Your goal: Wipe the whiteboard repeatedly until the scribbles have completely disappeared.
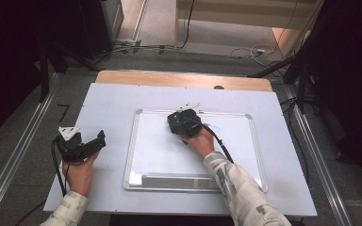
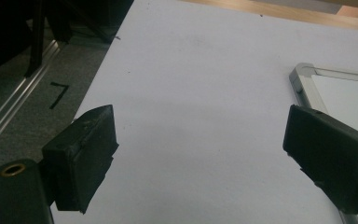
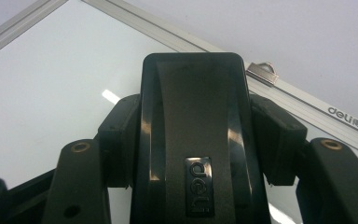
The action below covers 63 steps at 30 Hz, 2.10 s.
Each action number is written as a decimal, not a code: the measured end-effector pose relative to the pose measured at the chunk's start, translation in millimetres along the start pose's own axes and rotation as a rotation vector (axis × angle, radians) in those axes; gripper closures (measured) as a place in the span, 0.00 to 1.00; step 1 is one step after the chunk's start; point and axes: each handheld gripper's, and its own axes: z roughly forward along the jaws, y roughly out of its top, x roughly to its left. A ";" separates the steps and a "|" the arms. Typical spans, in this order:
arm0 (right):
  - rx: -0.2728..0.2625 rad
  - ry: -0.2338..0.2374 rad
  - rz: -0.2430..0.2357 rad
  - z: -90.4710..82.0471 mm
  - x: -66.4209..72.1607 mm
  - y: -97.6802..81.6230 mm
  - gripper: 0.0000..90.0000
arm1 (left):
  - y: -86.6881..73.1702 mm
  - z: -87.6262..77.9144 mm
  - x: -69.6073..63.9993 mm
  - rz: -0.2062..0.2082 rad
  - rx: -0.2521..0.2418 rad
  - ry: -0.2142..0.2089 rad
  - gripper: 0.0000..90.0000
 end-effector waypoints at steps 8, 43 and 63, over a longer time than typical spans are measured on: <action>-0.003 0.008 -0.010 5.9 5.8 6.1 0.42 | 0.1 0.0 0.4 -0.002 -0.001 -0.002 0.11; 0.000 -0.009 0.003 1.9 -12.2 2.5 0.42 | 0.3 -1.9 4.7 -0.010 -0.003 0.006 0.11; 0.007 -0.051 0.032 -11.9 -36.4 -10.9 0.42 | 0.3 -1.7 3.4 -0.005 -0.005 0.006 0.11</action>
